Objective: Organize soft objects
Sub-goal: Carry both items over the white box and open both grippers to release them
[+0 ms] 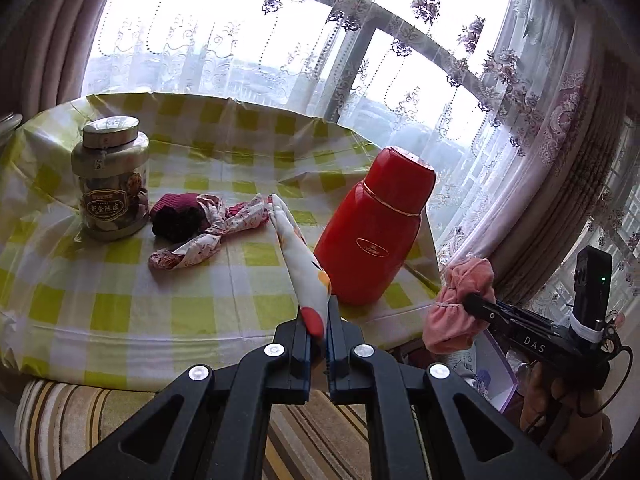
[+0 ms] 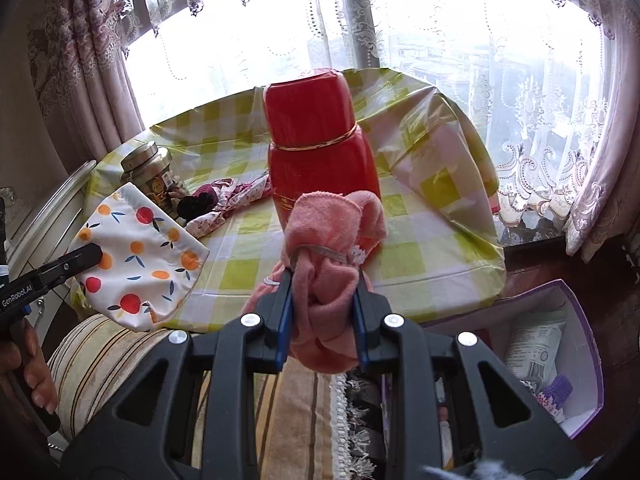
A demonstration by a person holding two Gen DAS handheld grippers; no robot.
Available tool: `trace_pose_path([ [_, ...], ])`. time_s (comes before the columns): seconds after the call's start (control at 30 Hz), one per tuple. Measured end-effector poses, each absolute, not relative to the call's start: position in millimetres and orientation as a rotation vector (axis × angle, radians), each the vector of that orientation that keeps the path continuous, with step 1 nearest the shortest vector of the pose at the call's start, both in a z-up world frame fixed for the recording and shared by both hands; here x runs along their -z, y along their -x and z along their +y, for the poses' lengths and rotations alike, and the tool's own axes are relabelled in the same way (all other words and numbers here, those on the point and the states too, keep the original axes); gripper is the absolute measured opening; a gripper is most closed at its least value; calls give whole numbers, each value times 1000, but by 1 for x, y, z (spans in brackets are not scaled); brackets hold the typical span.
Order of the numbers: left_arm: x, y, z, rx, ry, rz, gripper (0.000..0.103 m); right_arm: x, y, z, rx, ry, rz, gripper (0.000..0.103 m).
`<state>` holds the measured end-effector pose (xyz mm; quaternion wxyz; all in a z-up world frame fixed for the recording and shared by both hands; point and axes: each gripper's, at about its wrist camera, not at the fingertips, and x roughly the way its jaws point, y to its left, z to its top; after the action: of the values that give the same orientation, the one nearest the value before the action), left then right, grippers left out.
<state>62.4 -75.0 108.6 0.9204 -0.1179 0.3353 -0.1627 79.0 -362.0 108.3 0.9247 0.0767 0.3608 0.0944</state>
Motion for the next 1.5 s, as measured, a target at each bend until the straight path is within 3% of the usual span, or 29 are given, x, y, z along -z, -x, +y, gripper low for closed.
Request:
trace_pose_path([
  [1.03, -101, -66, -312, 791, -6, 785, 6, -67, -23, -545, 188, -257, 802, 29],
  [1.13, -95, -69, -328, 816, -36, 791, 18, -63, -18, -549, 190, -255, 813, 29],
  [1.2, -85, -73, -337, 801, -76, 813, 48, -60, -15, -551, 189, -254, 825, 30],
  [1.23, -82, -75, -339, 790, -86, 824, 52, -58, -14, -551, 187, -253, 835, 30],
  [1.5, -76, -80, -321, 743, -76, 850, 54, -40, -3, -543, 128, -225, 914, 32],
])
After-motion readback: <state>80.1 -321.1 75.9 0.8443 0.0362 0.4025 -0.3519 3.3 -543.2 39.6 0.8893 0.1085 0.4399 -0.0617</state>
